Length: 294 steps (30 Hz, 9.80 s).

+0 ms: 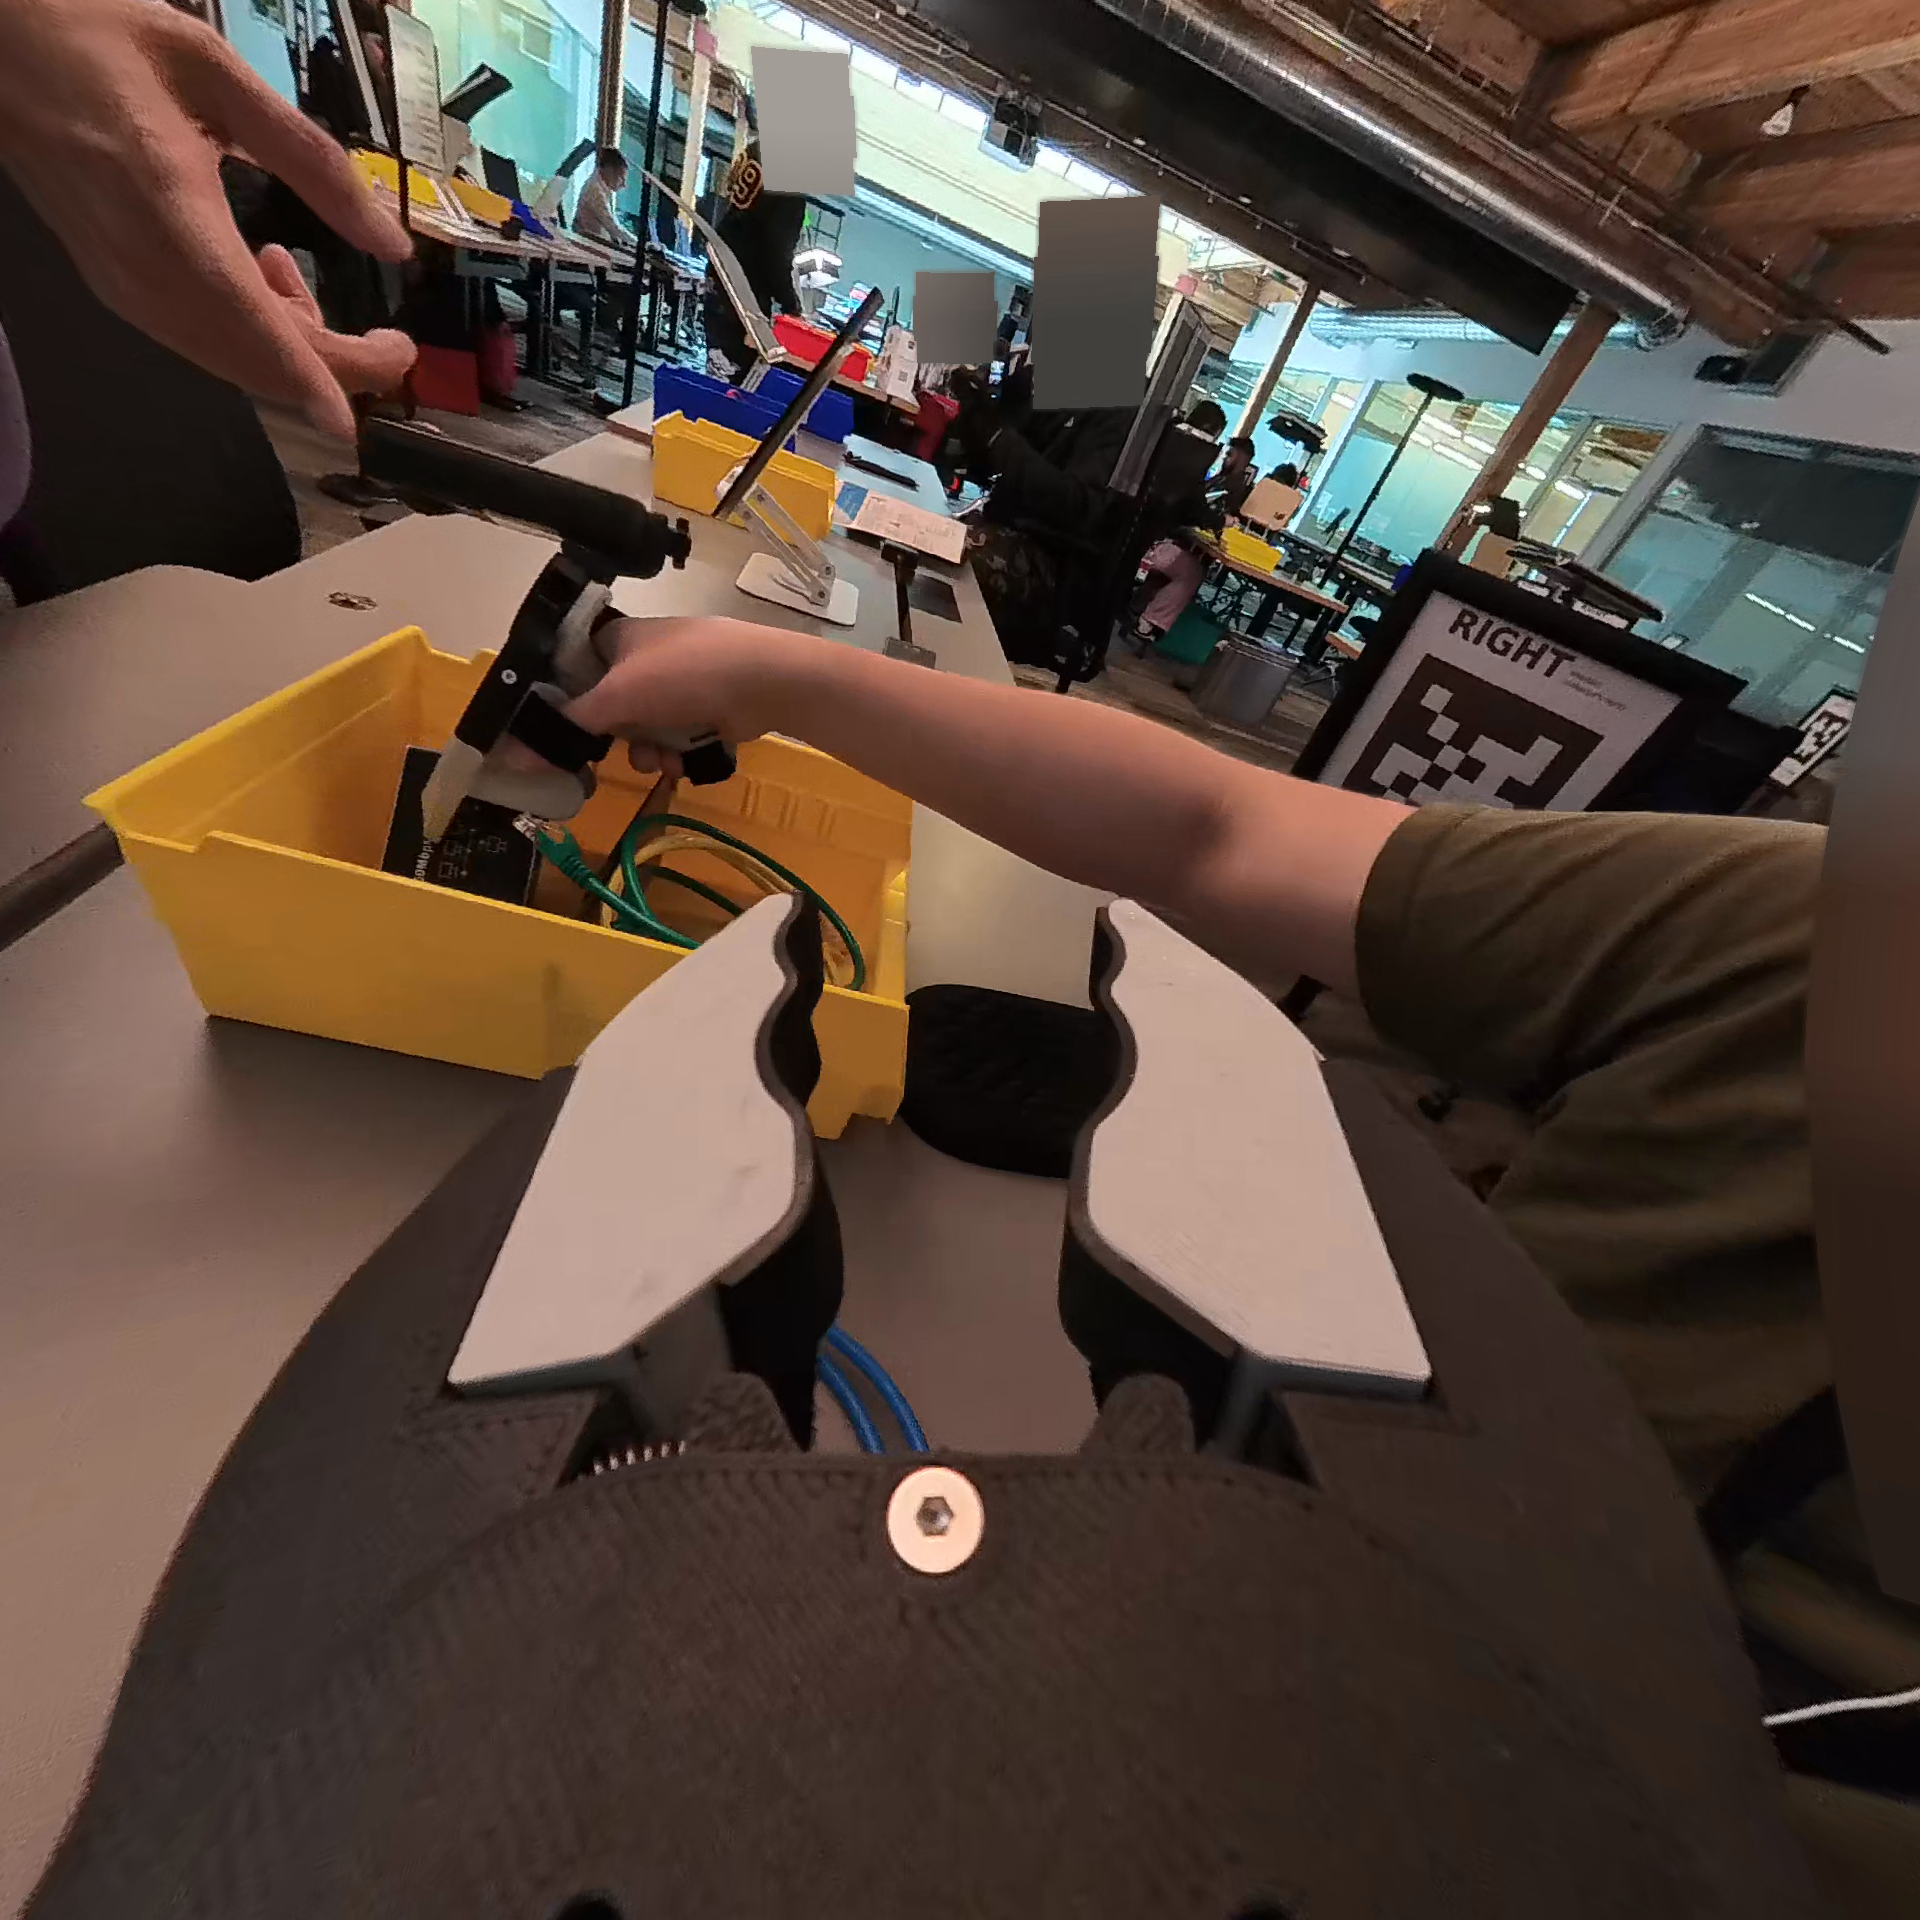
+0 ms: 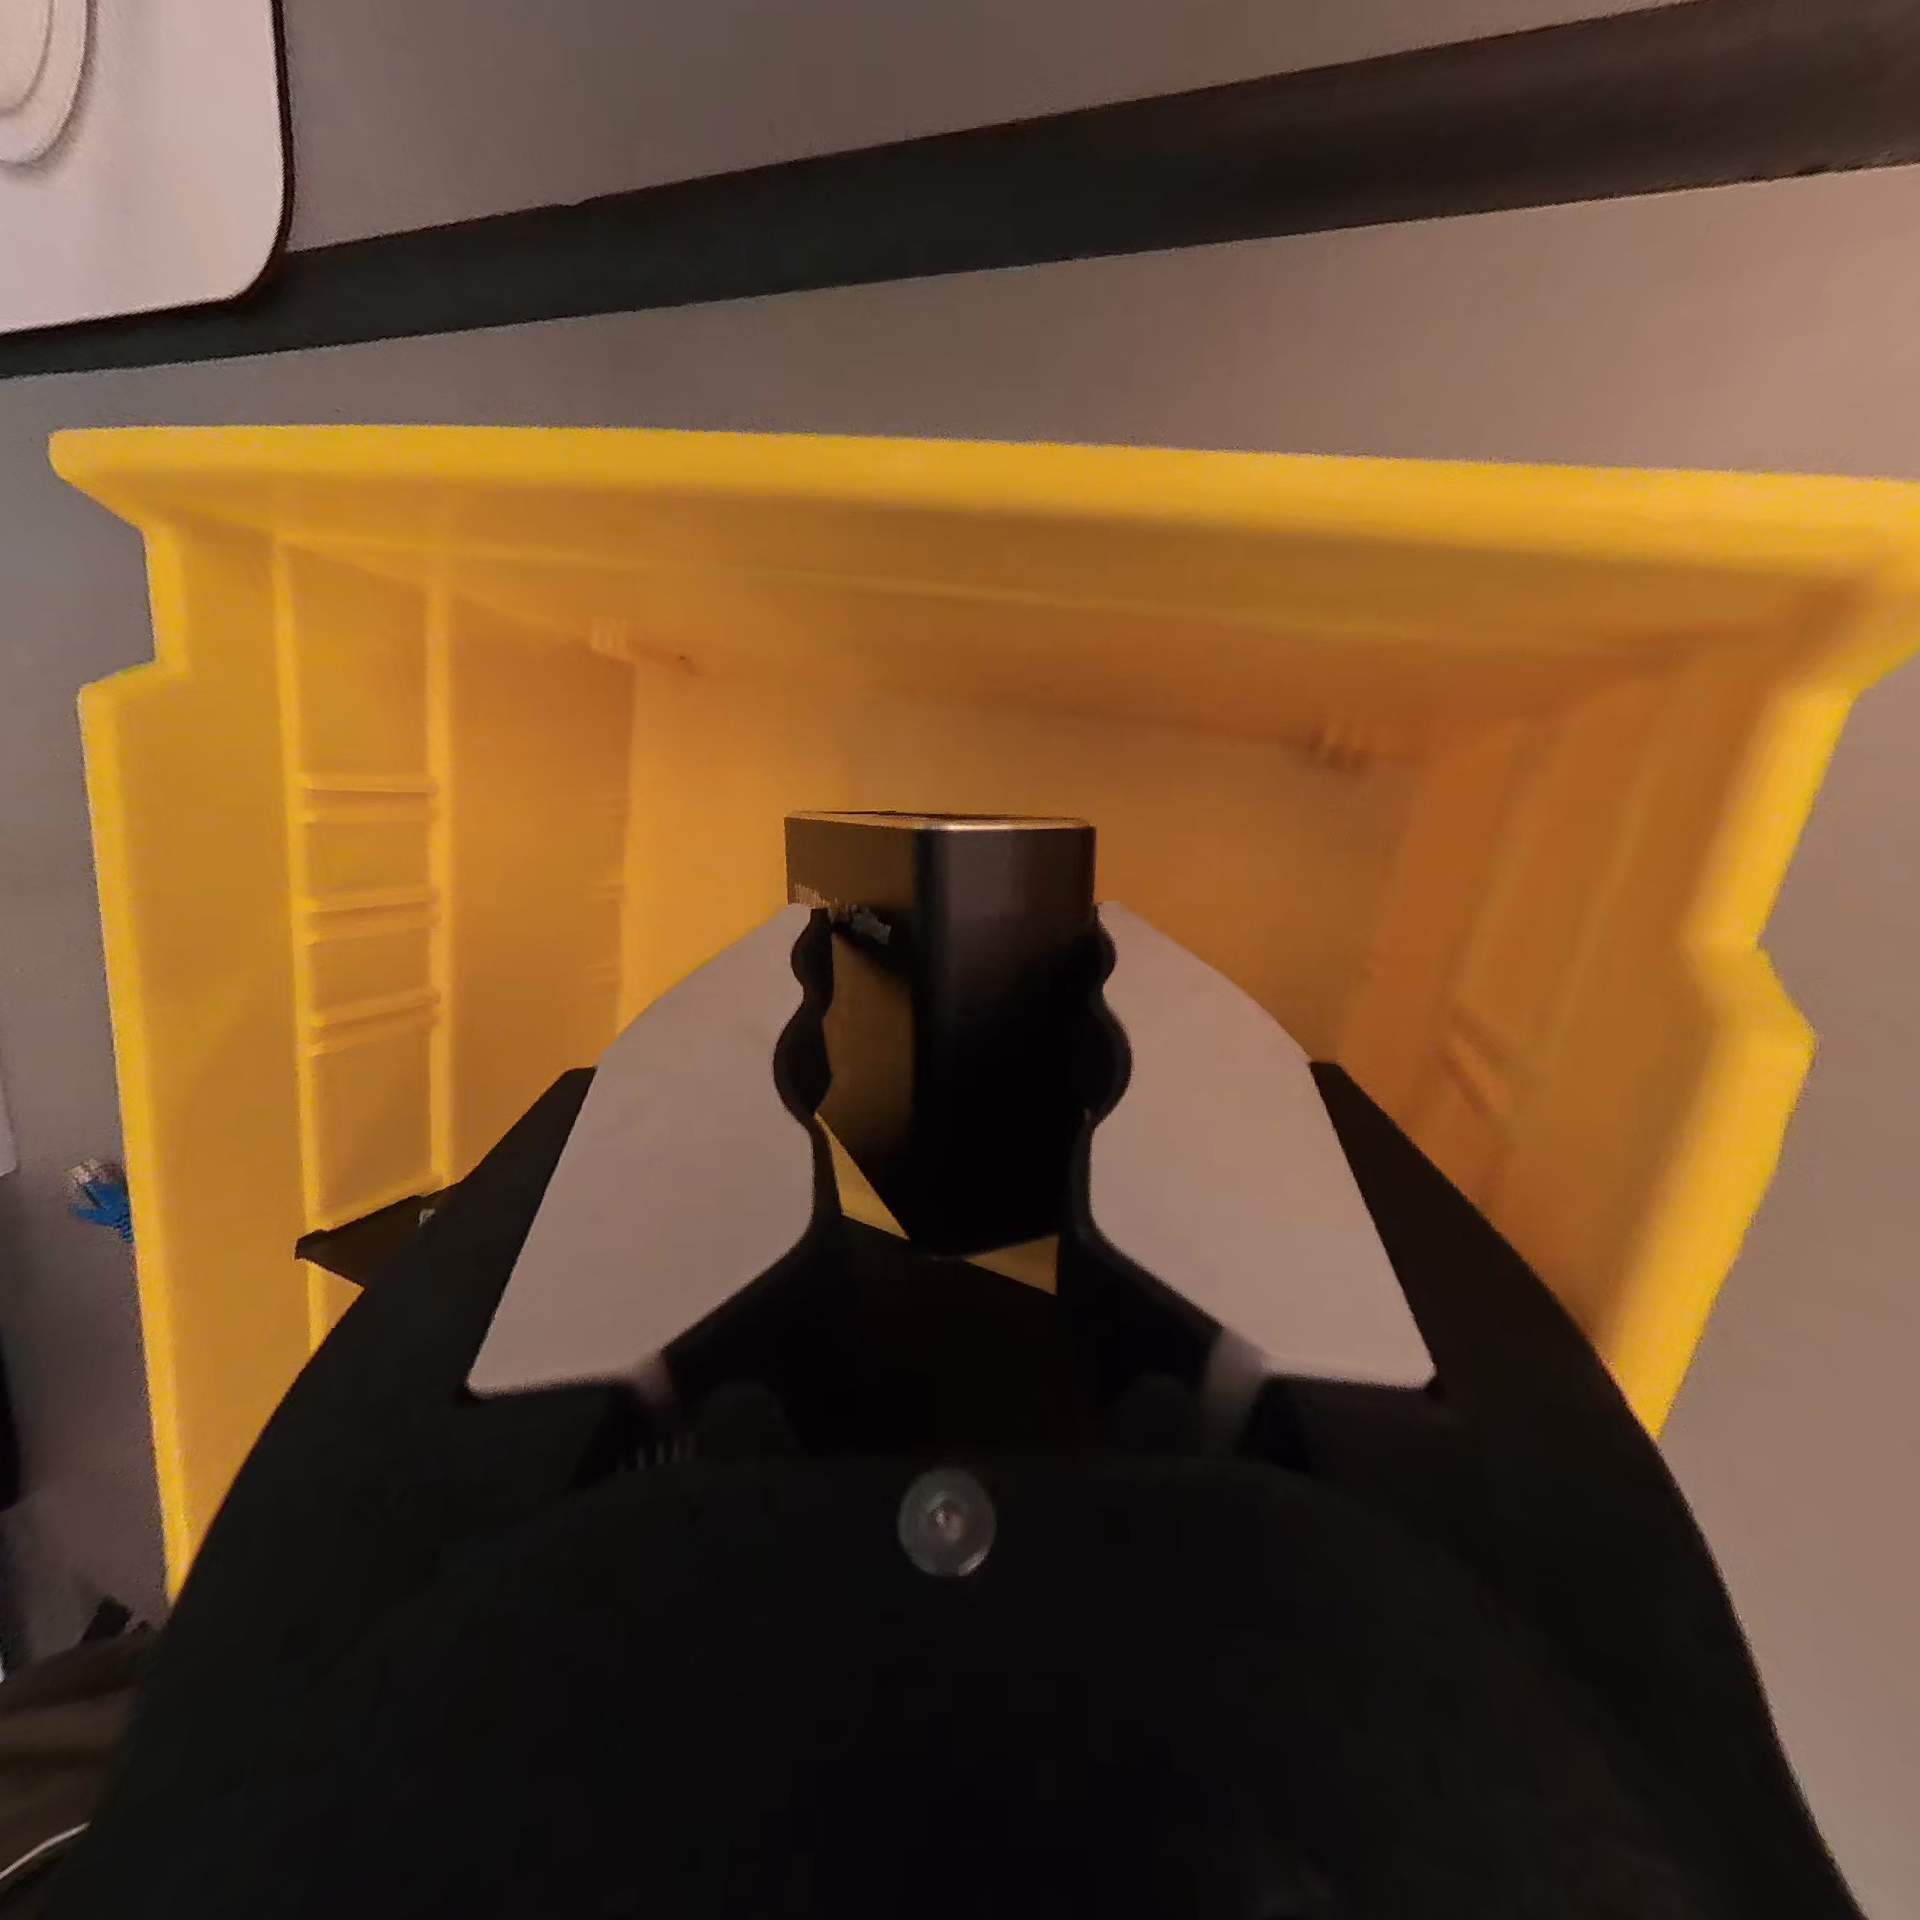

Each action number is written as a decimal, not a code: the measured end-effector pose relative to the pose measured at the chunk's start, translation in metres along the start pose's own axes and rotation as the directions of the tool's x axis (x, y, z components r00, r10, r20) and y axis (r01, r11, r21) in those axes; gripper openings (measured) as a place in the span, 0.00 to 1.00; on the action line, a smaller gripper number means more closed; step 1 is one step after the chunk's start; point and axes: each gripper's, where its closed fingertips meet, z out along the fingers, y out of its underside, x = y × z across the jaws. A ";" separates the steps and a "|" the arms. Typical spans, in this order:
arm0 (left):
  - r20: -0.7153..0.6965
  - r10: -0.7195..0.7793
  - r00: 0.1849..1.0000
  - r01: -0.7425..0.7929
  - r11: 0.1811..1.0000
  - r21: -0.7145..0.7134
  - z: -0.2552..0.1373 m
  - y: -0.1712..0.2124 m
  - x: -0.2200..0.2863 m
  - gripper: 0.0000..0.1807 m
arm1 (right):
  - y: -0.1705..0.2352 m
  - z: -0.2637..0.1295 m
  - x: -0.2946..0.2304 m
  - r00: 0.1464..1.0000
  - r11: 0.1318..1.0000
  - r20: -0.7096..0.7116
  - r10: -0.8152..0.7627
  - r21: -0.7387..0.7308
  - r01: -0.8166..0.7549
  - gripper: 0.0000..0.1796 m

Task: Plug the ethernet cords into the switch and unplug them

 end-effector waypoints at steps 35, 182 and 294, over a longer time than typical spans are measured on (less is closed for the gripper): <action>0.373 0.077 0.925 -0.197 0.934 0.297 0.037 -0.054 0.077 0.39 | 0.074 -0.225 -0.021 0.447 0.955 -0.895 0.005 0.138 0.264 0.46; 0.041 0.494 0.868 -0.465 0.841 -0.276 0.076 -0.050 0.021 0.55 | 0.205 -0.065 -0.262 -0.743 -0.729 0.027 -0.668 -0.221 0.648 0.00; 0.875 0.319 0.364 -0.110 0.948 -0.300 -0.150 -0.018 -0.115 0.54 | -0.032 -0.129 -0.205 0.640 0.302 -0.689 -0.340 0.565 0.768 0.35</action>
